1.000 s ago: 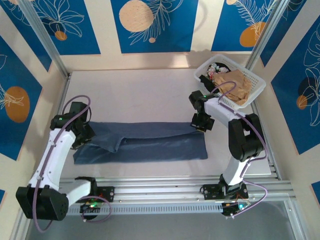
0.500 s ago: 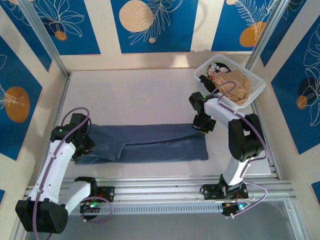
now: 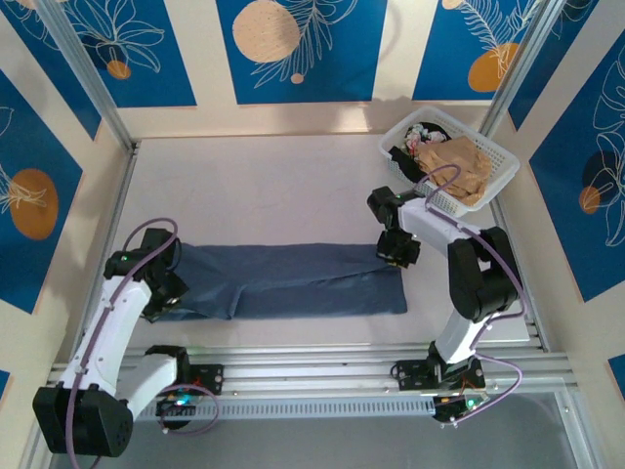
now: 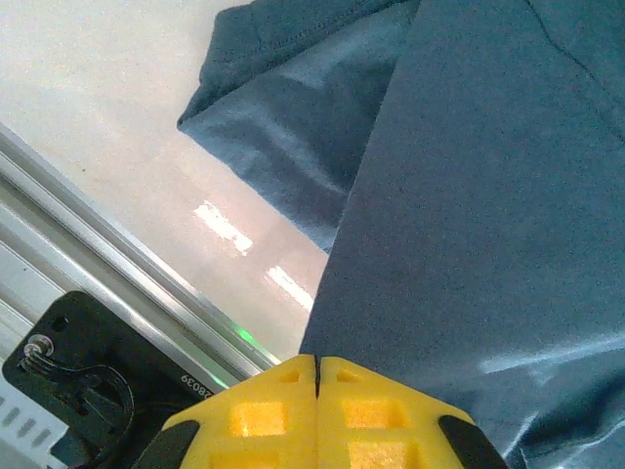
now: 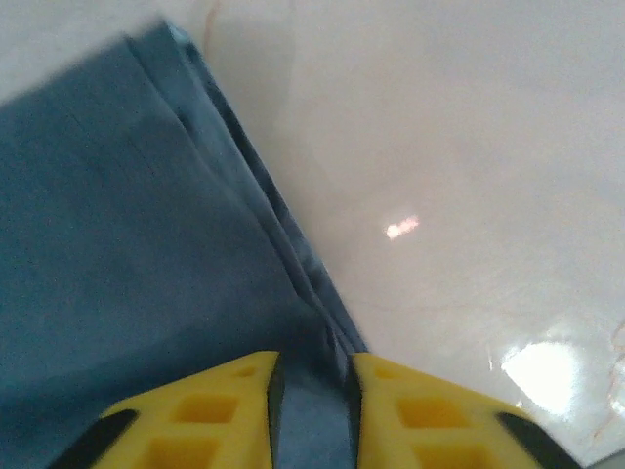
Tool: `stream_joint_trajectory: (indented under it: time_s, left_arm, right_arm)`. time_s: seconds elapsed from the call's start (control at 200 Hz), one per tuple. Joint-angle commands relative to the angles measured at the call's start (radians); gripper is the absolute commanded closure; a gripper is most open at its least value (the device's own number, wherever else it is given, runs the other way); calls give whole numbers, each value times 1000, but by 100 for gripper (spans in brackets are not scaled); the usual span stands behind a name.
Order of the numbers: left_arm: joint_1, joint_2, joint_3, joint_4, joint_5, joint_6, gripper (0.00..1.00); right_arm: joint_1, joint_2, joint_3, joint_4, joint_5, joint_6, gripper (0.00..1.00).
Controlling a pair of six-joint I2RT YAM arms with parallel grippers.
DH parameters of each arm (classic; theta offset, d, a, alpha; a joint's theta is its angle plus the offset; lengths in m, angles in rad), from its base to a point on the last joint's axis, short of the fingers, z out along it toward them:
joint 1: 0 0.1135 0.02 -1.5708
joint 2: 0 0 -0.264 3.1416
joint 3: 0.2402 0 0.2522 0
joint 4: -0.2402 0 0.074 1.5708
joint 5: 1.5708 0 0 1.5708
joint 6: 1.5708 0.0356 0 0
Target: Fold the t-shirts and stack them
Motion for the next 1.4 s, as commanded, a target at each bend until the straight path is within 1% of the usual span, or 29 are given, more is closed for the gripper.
stream_joint_trajectory:
  time_s: [0.0,0.145,0.225,0.34,0.495,0.55,0.615,0.675,0.72,0.76,0.83,0.88,1.005,1.09,1.165,1.22,1.285,1.395]
  left_arm:
    - [9,-22,-11,-27,-20,-38,100]
    - [9,-22,-13,-22,-20,-49,100]
    - [9,-24,-15,-22,-17,-56,100]
    - [9,-39,-15,-35,-20,-81,100]
    - [9,-74,-23,-31,8,-103,100]
    - [9,-82,-9,-40,-5,-100,100]
    - [9,-98,29,-47,-46,-97,80]
    - [9,-105,78,-39,-87,-89,68]
    - [9,-95,117,-19,-113,-81,62]
    - [10,-71,147,3,-135,-72,58]
    - [16,-3,186,68,-145,-54,54]
    - [35,60,202,133,-115,-43,54]
    - [106,270,208,350,31,-24,56]
    - [143,431,234,460,103,-27,63]
    - [164,580,291,487,142,-28,66]
    - [168,675,340,489,153,-7,68]
    - [170,762,388,454,120,13,72]
    - [187,811,389,404,38,29,82]
  right_arm:
    - [-13,-67,-20,-34,-10,32,62]
    - [-32,-79,-4,-26,-36,30,62]
    - [-34,-70,13,-12,-57,22,66]
    - [-35,-43,38,9,-91,11,68]
    - [-38,2,78,22,-112,0,69]
    - [-37,14,90,25,-114,-2,69]
    - [-38,26,101,29,-115,-5,69]
    - [-38,37,108,35,-124,-8,69]
    - [-37,47,112,41,-129,-11,69]
    - [-35,57,114,49,-138,-14,69]
    - [-35,74,118,69,-166,-22,69]
    - [-33,90,119,105,-213,-40,70]
    - [-24,139,136,179,-305,-70,73]
    - [-21,194,166,177,-317,-62,73]
    - [-28,250,201,148,-310,-45,74]
    - [-33,288,224,134,-304,-39,74]
    - [-38,320,249,116,-294,-28,74]
    - [-53,372,292,74,-290,0,74]
